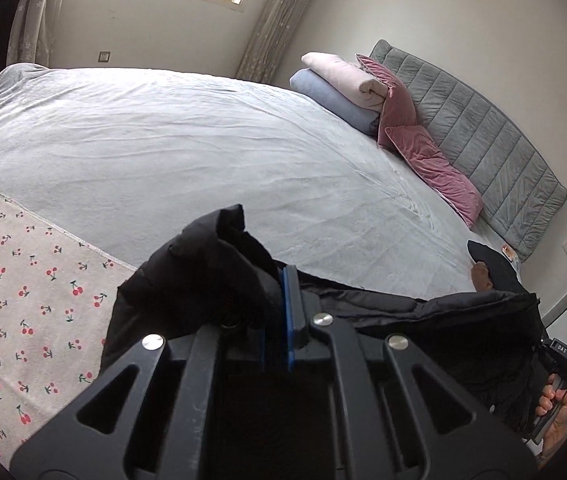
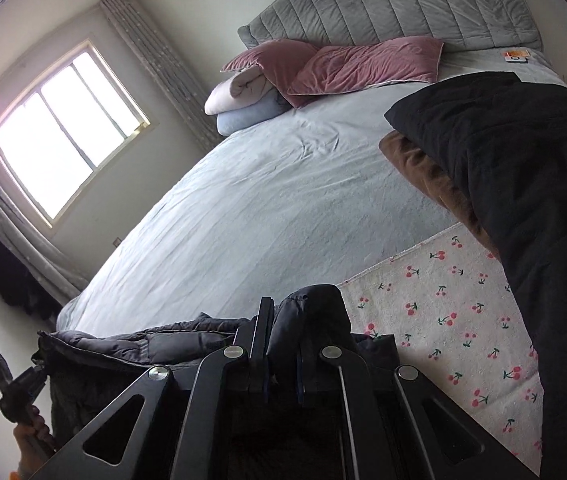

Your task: Fold large clothes

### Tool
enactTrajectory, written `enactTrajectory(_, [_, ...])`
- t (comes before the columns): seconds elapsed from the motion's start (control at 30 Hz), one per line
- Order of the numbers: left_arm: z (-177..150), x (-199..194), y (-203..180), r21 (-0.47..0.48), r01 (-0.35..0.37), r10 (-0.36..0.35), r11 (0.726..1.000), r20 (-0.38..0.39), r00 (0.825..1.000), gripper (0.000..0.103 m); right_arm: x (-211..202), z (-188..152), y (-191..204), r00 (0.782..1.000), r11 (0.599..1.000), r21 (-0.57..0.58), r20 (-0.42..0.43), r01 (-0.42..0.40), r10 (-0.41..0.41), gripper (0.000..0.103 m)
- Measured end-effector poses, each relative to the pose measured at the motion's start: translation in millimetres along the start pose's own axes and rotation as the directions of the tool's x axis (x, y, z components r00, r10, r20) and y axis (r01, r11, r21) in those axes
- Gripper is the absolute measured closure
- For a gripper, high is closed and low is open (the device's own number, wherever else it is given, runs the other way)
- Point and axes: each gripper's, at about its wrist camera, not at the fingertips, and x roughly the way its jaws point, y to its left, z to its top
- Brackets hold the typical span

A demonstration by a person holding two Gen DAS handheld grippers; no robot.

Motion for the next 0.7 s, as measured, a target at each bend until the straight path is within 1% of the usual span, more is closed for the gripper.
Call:
enactTrajectory(0.07, [-8.7,16.9,5.2,0.008,-0.024,0.025,1.000,-0.024,0.999,0.091,21.1,-7.1,-2.3,0.999,0.998,-0.032,-0.018,0.048,-0.049,0.096])
enactTrajectory(0.13, [-15.0,30.6,9.8,0.006,-0.035,0.035,0.999,-0.059,0.998,0.090,37.4,-14.8,-7.7,0.996,0.996,-0.036,-0.047,0.077,-0.079,0.095])
enactTrajectory(0.17, [-17.4,35.8,12.4,0.000,-0.032,0.032,0.999,-0.083,0.996,0.089,44.1,-17.5,-10.6,0.995,0.996,-0.027,-0.061,0.083,-0.084,0.093])
enactTrajectory(0.23, [-18.6,38.5,13.5,-0.009,-0.035,0.033,0.999,-0.120,0.992,0.083,48.7,-21.6,-15.7,0.994,0.997,-0.005,-0.080,0.077,-0.077,0.089])
enactTrajectory(0.27, [-17.8,34.4,13.2,-0.003,-0.038,0.037,0.999,-0.125,0.991,0.073,46.6,-22.0,-17.3,0.994,0.998,0.007,-0.085,0.068,-0.067,0.085])
enactTrajectory(0.3, [-16.4,26.9,11.8,0.010,-0.046,0.047,0.999,-0.121,0.992,0.060,41.6,-21.4,-17.4,0.994,0.998,0.016,-0.089,0.062,-0.060,0.081])
enactTrajectory(0.33, [-14.6,17.4,10.8,0.023,-0.059,0.061,0.998,-0.109,0.992,0.050,33.1,-20.2,-16.5,0.994,0.998,0.022,-0.090,0.057,-0.055,0.073])
enactTrajectory(0.37, [-12.4,7.7,10.8,0.035,-0.070,0.073,0.997,-0.094,0.993,0.032,24.6,-18.9,-15.7,0.994,0.998,0.023,-0.089,0.057,-0.055,0.057])
enactTrajectory(0.4, [-10.8,-3.9,8.9,0.053,-0.070,0.074,0.996,-0.082,0.994,0.026,14.3,-17.1,-13.2,0.995,0.998,0.018,-0.081,0.056,-0.054,0.049])
enactTrajectory(0.43, [-8.2,-12.8,9.0,0.071,-0.068,0.073,0.995,-0.073,0.995,0.026,1.9,-15.8,-10.1,0.997,0.999,0.007,-0.061,0.053,-0.052,0.039])
enactTrajectory(0.47, [-7.4,-21.6,6.5,0.090,-0.073,0.080,0.993,-0.070,0.994,0.026,-10.8,-14.9,-5.4,0.998,0.999,-0.010,-0.039,0.052,-0.053,0.037])
enactTrajectory(0.5, [-7.2,-30.4,3.0,0.112,-0.073,0.081,0.991,-0.072,0.994,0.026,-22.9,-14.1,1.1,0.998,0.998,-0.034,-0.030,0.050,-0.051,0.037])
enactTrajectory(0.57, [-9.5,-43.5,-8.9,0.161,-0.042,0.057,0.986,-0.090,0.994,0.025,-37.9,-16.1,16.2,0.999,0.995,-0.089,-0.037,0.033,-0.036,0.037])
enactTrajectory(0.63, [-18.8,-50.4,-24.1,0.230,0.003,0.029,0.973,-0.133,0.991,0.025,-44.1,-25.0,37.1,0.997,0.985,-0.170,-0.067,0.027,-0.039,0.037])
enactTrajectory(0.7, [-32.7,-46.0,-43.8,0.308,0.037,0.024,0.951,-0.193,0.981,0.025,-40.3,-38.2,61.9,0.991,0.967,-0.256,-0.123,0.015,-0.048,0.037])
